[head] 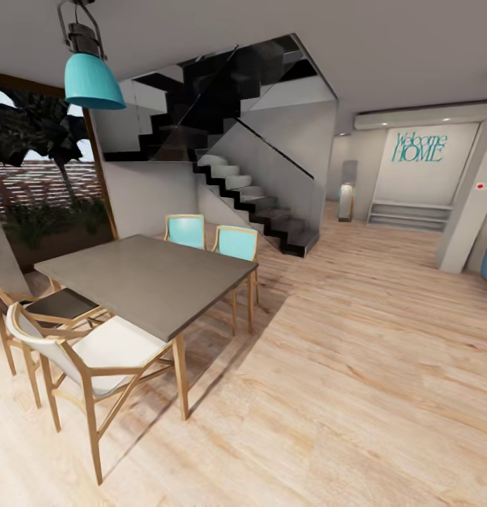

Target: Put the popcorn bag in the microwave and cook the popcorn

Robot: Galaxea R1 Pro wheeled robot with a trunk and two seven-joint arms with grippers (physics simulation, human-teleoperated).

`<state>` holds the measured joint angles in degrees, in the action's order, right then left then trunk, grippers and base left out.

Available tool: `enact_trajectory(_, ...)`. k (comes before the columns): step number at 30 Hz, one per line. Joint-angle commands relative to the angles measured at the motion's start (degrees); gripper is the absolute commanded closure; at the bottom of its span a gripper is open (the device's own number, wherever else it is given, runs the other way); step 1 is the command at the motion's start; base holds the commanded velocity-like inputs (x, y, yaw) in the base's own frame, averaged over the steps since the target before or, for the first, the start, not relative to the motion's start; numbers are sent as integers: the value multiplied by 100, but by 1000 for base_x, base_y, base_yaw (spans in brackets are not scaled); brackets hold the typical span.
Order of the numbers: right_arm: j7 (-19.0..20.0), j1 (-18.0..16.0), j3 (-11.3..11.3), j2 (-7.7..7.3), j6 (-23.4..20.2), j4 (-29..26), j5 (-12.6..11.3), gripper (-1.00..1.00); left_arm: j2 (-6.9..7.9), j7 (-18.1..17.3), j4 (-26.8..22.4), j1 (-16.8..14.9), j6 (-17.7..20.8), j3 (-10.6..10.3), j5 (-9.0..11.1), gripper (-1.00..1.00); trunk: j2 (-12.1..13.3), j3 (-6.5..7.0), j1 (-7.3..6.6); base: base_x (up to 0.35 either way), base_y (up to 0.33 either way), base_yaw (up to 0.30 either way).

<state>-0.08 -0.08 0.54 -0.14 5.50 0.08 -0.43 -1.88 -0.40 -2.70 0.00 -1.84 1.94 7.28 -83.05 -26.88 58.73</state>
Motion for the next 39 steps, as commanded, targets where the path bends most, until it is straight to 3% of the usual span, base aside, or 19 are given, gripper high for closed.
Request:
enact_trajectory(1,-1,-1,6,-2,15,1,-8,-100,-96,-4,-3,0,-10,14,45,-100,-3,-5,0,0,0,270)
enact_trajectory(8,-1,-1,7,5,12,1,-10,-100,-214,-4,-11,0,-10,9,99,-100,-3,-5,0,0,0,270)
enact_trajectory(39,10,-1,25,0,-3,1,-19,-100,-233,-4,-20,0,-14,10,125,-100,-3,-5,0,0,0,270)
